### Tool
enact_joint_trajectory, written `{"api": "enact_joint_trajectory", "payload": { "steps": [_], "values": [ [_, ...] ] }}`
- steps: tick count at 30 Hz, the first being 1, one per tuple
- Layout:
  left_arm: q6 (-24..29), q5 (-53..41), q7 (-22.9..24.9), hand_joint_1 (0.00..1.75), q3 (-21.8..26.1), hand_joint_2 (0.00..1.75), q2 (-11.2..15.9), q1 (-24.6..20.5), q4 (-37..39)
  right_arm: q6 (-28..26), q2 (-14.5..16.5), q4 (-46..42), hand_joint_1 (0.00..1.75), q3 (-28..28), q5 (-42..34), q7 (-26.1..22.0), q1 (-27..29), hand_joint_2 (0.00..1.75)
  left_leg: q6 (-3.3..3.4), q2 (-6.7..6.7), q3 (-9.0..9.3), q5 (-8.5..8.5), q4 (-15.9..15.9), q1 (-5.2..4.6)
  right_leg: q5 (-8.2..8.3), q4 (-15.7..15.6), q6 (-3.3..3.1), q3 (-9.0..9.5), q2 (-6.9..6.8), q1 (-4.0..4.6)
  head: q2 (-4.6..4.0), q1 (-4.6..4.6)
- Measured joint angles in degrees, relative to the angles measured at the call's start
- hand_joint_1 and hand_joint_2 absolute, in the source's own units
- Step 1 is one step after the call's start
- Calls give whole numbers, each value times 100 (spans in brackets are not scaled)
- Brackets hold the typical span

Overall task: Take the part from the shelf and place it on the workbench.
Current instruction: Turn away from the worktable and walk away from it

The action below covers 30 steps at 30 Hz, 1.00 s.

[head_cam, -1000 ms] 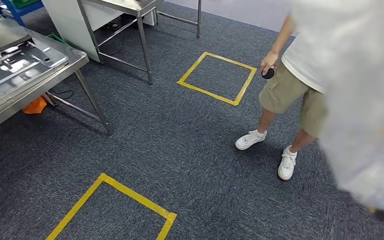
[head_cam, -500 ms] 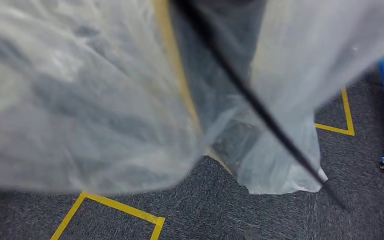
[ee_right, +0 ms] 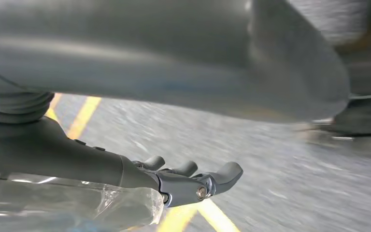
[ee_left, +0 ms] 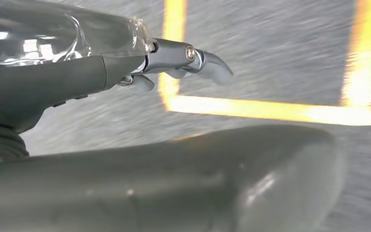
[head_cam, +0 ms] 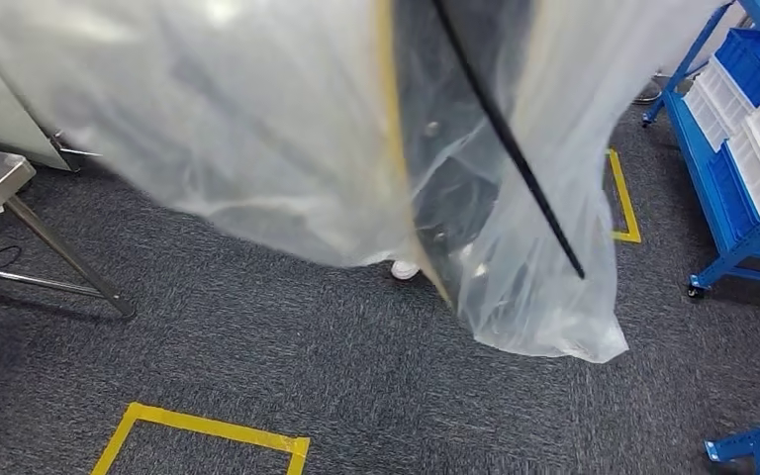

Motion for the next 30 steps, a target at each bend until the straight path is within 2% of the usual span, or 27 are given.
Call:
{"api": "enact_joint_trajectory", "payload": {
  "steps": [1,2,3,4,6,7,8,10,11,12,13,15,16,17,18,19,21,22,23,25,26,27,29,30],
  "values": [
    [0,1,0,0,0,0,1,-50,-83,0,-2,90,0,-1,0,-1,61,0,0,57,-6,-1,1,-6,7,99,3,-44,-14,-3,0,-1],
    [0,1,1,0,0,0,1,-69,-142,0,-4,156,0,-1,0,-3,92,0,-1,117,-6,-1,1,-8,119,-47,2,37,-34,-5,0,-1],
    [0,1,3,0,-1,0,1,-57,-179,0,-8,198,0,-2,0,-6,87,0,-4,179,-3,-3,0,-9,301,-400,-4,229,-81,-6,0,-1],
    [0,2,7,0,-1,0,1,-12,-195,0,-11,215,0,-2,0,-12,36,0,-10,244,7,-5,1,-11,501,-906,-19,502,-201,-2,0,-1],
    [0,2,16,0,-1,0,1,159,-183,0,-13,180,0,-1,2,-27,-165,0,-49,370,19,-11,-23,-23,741,-1624,-51,908,-468,19,0,-3],
    [0,3,22,0,-1,0,1,276,-151,0,-12,131,0,0,3,-36,-300,0,-79,433,27,-12,-34,-26,782,-1786,-70,991,-545,34,0,-4],
    [0,5,26,0,-1,0,0,407,-94,0,-11,59,0,0,4,-42,-443,0,-114,494,35,-7,-51,-24,793,-1791,-88,983,-529,47,0,-6],
    [-2,8,34,0,-2,0,-3,712,84,0,-10,-143,0,-2,4,-49,-749,0,-188,606,77,-16,-58,-17,839,-1831,-146,957,-380,43,0,-4],
    [-4,9,35,0,-4,0,-4,879,200,0,-8,-276,0,-2,4,-53,-908,0,-225,583,75,-77,-3,-7,862,-1844,-176,947,-297,31,0,-7],
    [-7,8,34,0,-6,0,-5,1046,332,0,-7,-421,0,-2,4,-55,-1065,0,-257,490,10,-214,180,2,889,-1858,-206,941,-210,16,0,-8],
    [-8,9,35,0,-7,0,-4,1201,473,0,-7,-565,0,-2,4,-57,-1211,0,-283,342,-129,-414,505,17,913,-1863,-228,928,-124,5,0,-10],
    [-4,9,41,0,-4,0,6,1497,772,0,-7,-841,0,-2,4,-56,-1485,0,-302,89,-560,-845,1433,31,954,-1862,-250,877,93,2,0,-12],
    [-3,9,45,0,-3,0,11,1617,897,0,-8,-959,0,-2,4,-55,-1577,0,-305,32,-714,-934,1743,33,972,-1861,-249,854,212,2,0,-12],
    [-2,8,47,0,-3,0,15,1703,996,0,-8,-1060,0,-3,3,-55,-1635,0,-302,4,-760,-900,1821,33,988,-1860,-240,839,326,2,0,-13],
    [-2,8,44,0,-3,0,19,1722,1059,0,-8,-1124,0,-4,3,-55,-1640,0,-292,-20,-669,-747,1610,33,1001,-1859,-229,834,420,0,0,-14],
    [-2,7,39,0,-3,0,23,1681,1092,0,-7,-1157,0,-5,2,-51,-1604,0,-275,-74,-474,-534,1193,34,1011,-1859,-216,834,491,-3,0,-14],
    [-2,6,27,0,-3,0,28,1465,1095,0,-3,-1146,0,-7,1,-36,-1443,0,-232,-282,-42,-174,310,25,1017,-1852,-179,817,574,13,0,-14],
    [-2,6,21,0,-3,0,27,1321,1057,0,1,-1104,0,-8,1,-27,-1317,0,-207,-347,85,-82,56,22,1022,-1849,-157,801,610,24,0,-10],
    [-2,5,18,0,-4,0,24,1170,997,0,3,-1040,0,-8,0,-22,-1171,0,-181,-363,135,-47,-44,12,1030,-1845,-131,782,650,36,0,-5],
    [-3,4,11,0,-5,0,11,846,807,0,4,-839,0,-8,0,-14,-827,0,-107,-253,129,-3,-61,8,1038,-1823,-85,758,695,26,0,0],
    [-4,4,10,0,-5,0,4,679,695,0,3,-719,0,-8,0,-10,-653,0,-69,-212,124,15,-69,6,988,-1746,-65,725,590,24,0,2],
    [-4,4,7,0,-4,0,-2,513,567,0,3,-584,0,-8,0,-7,-487,0,-31,-177,116,32,-79,11,864,-1556,-46,639,430,20,0,5],
    [-2,4,3,0,-2,0,-5,219,294,0,3,-305,0,-8,0,-3,-202,0,12,-107,90,46,-84,5,442,-805,-11,283,88,15,0,14],
    [-1,4,1,0,-1,0,-5,104,163,0,3,-166,0,-7,0,-3,-86,0,20,-62,75,48,-83,-3,239,-358,5,67,21,5,0,15]
  ]
}}
